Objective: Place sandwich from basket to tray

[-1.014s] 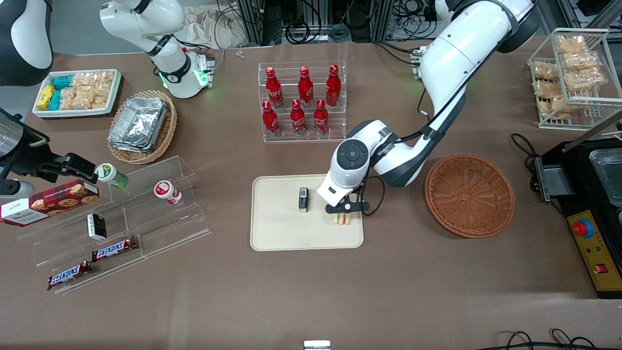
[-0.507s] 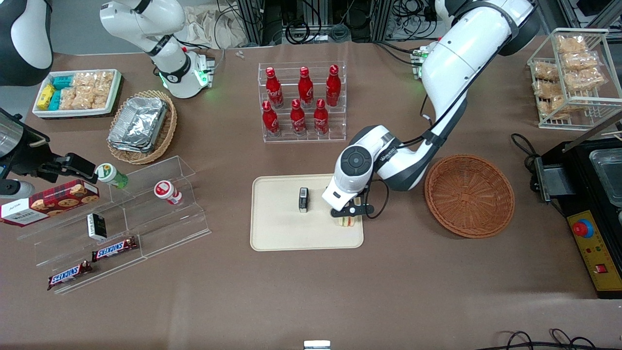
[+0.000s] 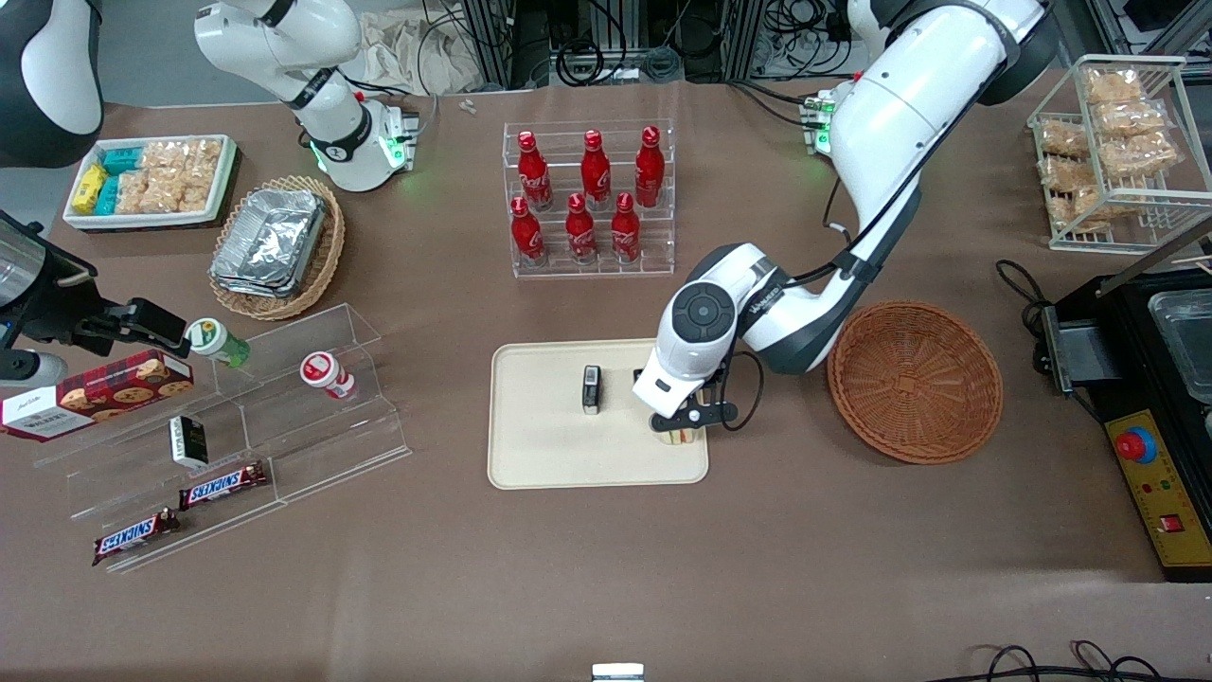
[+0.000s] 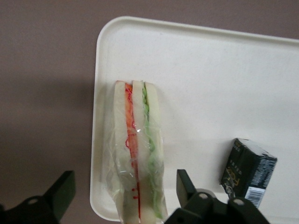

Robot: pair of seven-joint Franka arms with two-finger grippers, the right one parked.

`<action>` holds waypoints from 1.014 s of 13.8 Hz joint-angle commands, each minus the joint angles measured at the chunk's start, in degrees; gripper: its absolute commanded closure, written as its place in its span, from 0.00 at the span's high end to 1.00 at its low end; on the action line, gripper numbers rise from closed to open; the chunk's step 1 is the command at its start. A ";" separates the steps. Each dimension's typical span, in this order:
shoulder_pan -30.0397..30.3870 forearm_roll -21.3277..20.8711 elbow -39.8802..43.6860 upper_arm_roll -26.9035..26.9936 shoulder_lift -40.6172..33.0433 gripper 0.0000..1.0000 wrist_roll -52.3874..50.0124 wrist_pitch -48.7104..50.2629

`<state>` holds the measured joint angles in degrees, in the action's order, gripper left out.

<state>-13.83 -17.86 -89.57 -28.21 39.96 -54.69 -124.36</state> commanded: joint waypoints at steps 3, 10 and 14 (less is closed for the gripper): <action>1.52 -1.04 -0.60 -0.35 -8.04 1.00 -0.77 5.35; 6.97 0.10 -0.87 -0.61 -14.89 1.00 0.63 9.83; 13.64 3.77 -1.13 -0.79 -22.27 1.00 6.59 10.89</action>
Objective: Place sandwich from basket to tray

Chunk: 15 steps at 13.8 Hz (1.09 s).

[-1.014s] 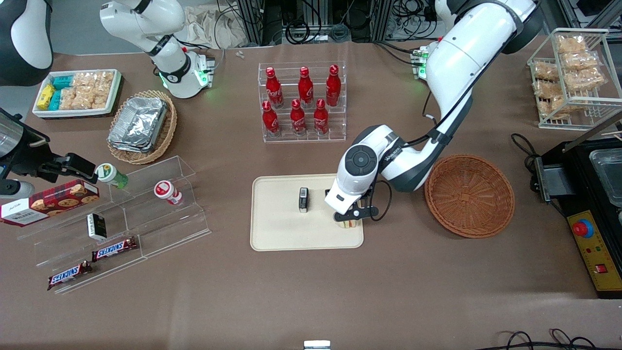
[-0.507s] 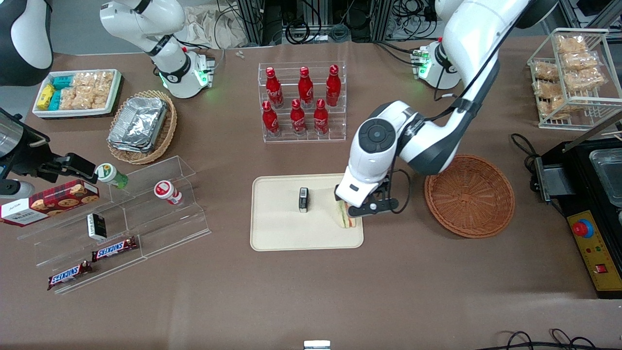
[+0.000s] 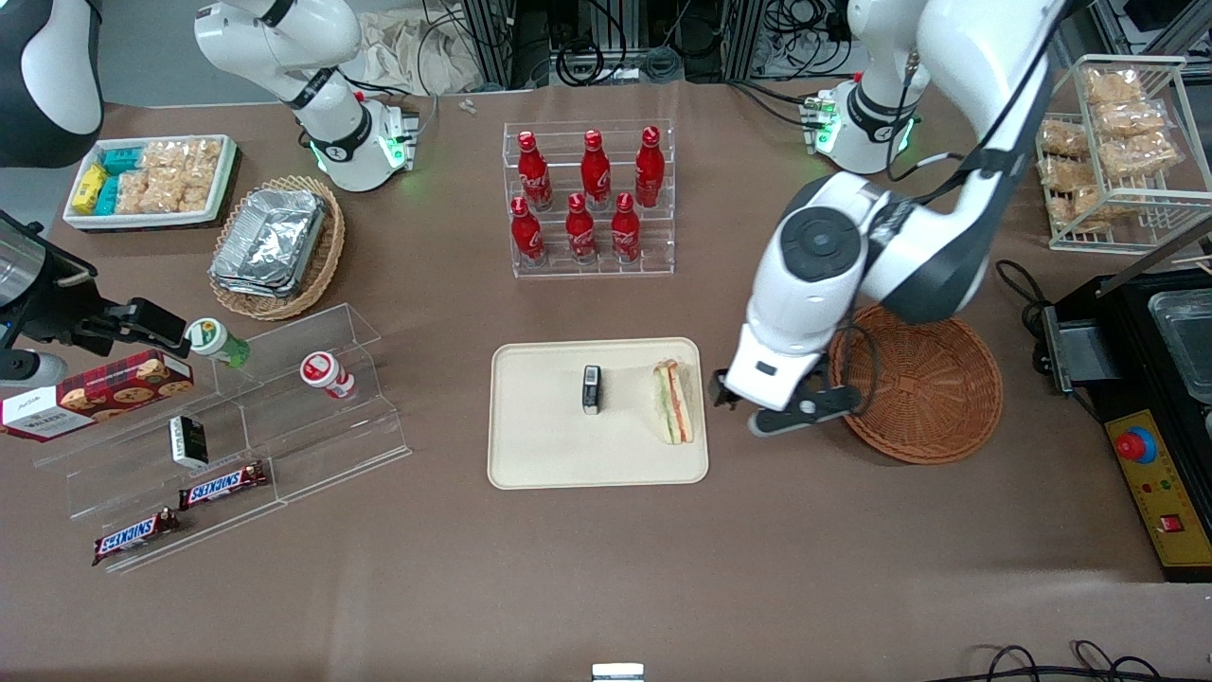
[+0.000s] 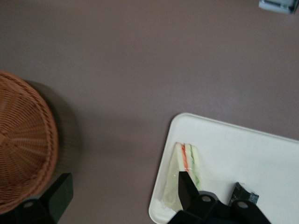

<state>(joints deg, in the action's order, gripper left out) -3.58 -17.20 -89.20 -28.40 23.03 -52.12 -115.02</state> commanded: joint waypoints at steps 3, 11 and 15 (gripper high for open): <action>11.03 9.36 -2.20 -0.60 -10.01 1.00 17.88 4.17; 22.99 17.81 -9.07 -0.34 -20.66 1.00 38.99 8.65; 25.73 17.30 -5.20 -0.25 -20.31 1.00 40.52 15.43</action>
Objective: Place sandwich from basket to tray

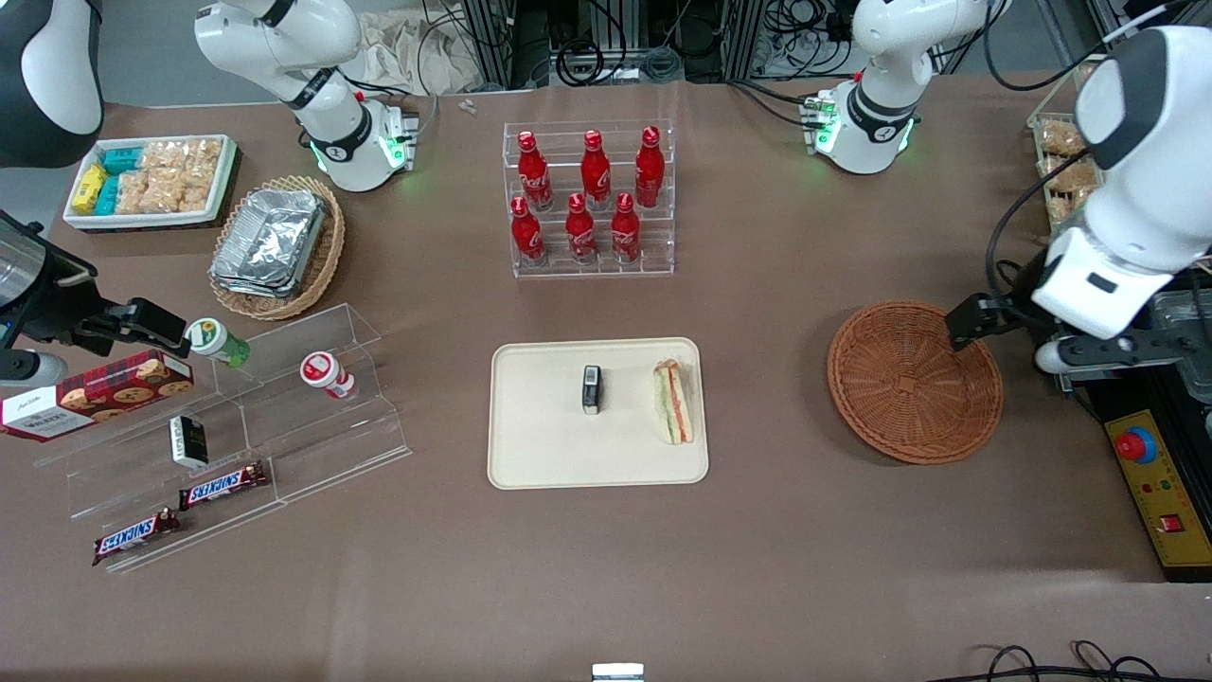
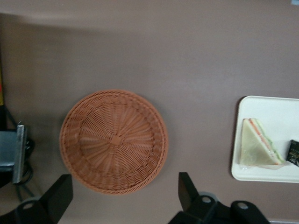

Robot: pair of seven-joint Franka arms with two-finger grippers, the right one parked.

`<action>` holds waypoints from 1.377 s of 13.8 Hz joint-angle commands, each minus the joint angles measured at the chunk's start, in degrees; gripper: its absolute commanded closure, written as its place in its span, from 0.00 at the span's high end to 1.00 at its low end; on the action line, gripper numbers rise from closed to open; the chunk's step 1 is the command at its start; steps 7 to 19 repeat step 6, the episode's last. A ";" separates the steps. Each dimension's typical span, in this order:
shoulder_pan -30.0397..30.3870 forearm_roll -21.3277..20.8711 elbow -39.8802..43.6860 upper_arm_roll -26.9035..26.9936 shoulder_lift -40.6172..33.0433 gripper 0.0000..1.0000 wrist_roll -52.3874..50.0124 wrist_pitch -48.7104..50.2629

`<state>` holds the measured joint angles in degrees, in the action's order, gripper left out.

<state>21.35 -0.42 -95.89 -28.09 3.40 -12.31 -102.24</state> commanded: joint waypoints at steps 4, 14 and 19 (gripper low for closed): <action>0.88 0.59 8.94 -0.56 3.35 1.00 0.01 7.56; 0.97 0.33 9.58 -0.48 3.98 1.00 0.01 8.46; 0.97 0.33 9.58 -0.48 3.98 1.00 0.01 8.46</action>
